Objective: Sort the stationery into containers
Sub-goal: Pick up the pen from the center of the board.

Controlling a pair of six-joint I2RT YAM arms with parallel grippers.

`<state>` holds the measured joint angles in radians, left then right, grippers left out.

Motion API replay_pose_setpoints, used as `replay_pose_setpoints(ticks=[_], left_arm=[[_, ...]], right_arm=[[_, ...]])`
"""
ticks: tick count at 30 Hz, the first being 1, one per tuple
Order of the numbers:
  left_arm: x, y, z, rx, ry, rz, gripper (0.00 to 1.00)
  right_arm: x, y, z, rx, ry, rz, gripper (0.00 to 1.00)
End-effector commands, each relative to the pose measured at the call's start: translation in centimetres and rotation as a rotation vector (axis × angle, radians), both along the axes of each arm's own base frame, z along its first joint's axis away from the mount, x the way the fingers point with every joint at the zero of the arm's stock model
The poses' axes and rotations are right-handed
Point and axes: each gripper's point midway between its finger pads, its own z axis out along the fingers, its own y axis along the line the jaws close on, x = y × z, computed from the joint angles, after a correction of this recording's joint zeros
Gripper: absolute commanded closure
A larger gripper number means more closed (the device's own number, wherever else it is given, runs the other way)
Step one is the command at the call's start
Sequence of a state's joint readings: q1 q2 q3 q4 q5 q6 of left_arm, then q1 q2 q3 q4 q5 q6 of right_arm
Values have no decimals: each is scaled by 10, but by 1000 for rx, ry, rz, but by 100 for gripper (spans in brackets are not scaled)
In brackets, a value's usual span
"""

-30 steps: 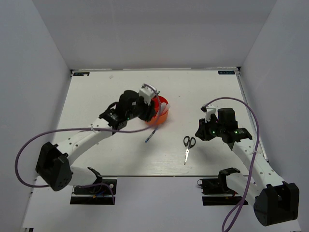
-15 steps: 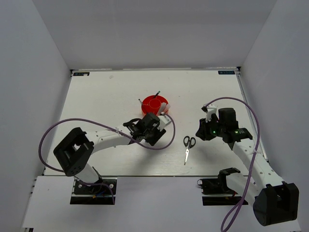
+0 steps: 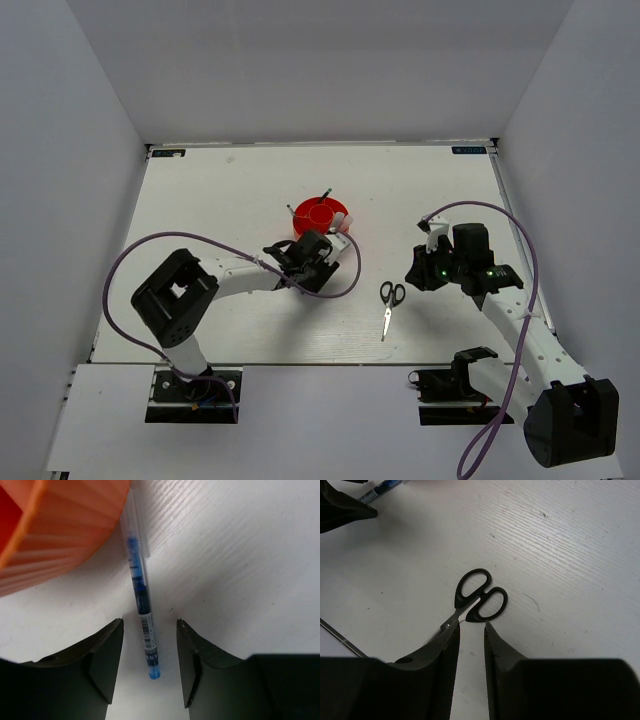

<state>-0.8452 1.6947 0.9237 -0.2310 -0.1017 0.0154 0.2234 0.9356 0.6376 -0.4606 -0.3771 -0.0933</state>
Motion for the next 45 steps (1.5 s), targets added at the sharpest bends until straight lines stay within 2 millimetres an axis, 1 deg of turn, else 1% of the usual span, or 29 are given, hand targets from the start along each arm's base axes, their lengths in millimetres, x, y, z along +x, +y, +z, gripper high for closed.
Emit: replay_pose_setpoints(ticks=[1,4,5,8,9,11,12,13,14,15,16,18,20,21,22,23,24,26,28,29,31,32,33,35,36,37,40,41,45], left_arm=[[18,-15,17,-63,-39,15,43],[18,-14,12,-62,-15,13,55],[16,-14,10,-61,-5,7,65],[9,-9,1,-51,39,35,78],[2,-3,-5,-40,60,43,85],[-3,0,-3,-49,62,47,88],[-14,12,-14,-30,89,64,89],[-16,14,-15,-32,91,71,89],[-23,19,-10,-50,94,74,91],[-27,23,-11,-46,98,79,91],[-38,34,-16,-37,116,90,91],[-42,37,-6,-67,101,99,91],[-51,46,-9,-60,113,105,89],[-52,47,-8,-65,111,107,87],[-54,50,-9,-56,116,109,77],[-55,51,-9,-51,121,109,73],[-55,50,-9,-48,122,110,70],[-53,47,-8,-47,128,105,57],[-50,41,-5,-58,127,99,53],[-44,34,0,-68,114,92,53],[-41,32,-5,-52,126,90,53],[-35,25,1,-61,115,80,53],[-34,25,-6,-37,124,82,53],[-27,20,-2,-30,113,76,53],[-27,22,-10,-7,132,81,53],[-25,20,-10,-5,127,75,55],[-25,21,-15,14,140,76,72],[-26,21,-15,12,139,76,82],[-34,29,-20,23,157,78,98]], right_arm=[[1,2,1,13,-22,19,70],[2,2,2,12,-24,15,70],[2,2,2,12,-24,15,70],[2,2,2,15,-25,13,70],[2,2,3,15,-27,15,70],[3,1,4,17,-31,10,70],[1,2,4,17,-28,14,70],[2,1,3,17,-28,12,70],[2,2,4,18,-31,17,70],[2,2,4,18,-32,14,70],[2,3,5,22,-33,16,70],[1,2,5,22,-33,17,70],[1,3,6,26,-32,20,70],[2,3,7,28,-36,19,70],[2,3,6,28,-34,19,70],[1,4,6,28,-31,21,70],[1,4,6,29,-30,20,70],[1,3,6,27,-33,20,70],[1,3,6,26,-33,17,70],[0,4,6,22,-35,24,70],[2,2,6,23,-35,14,70],[1,2,4,22,-27,13,70],[2,2,7,26,-37,14,70],[2,2,6,22,-36,13,70],[2,2,7,24,-38,11,70],[2,2,7,24,-40,13,70],[2,2,7,23,-40,12,70],[2,1,8,22,-42,9,70],[2,1,8,24,-43,10,70]])
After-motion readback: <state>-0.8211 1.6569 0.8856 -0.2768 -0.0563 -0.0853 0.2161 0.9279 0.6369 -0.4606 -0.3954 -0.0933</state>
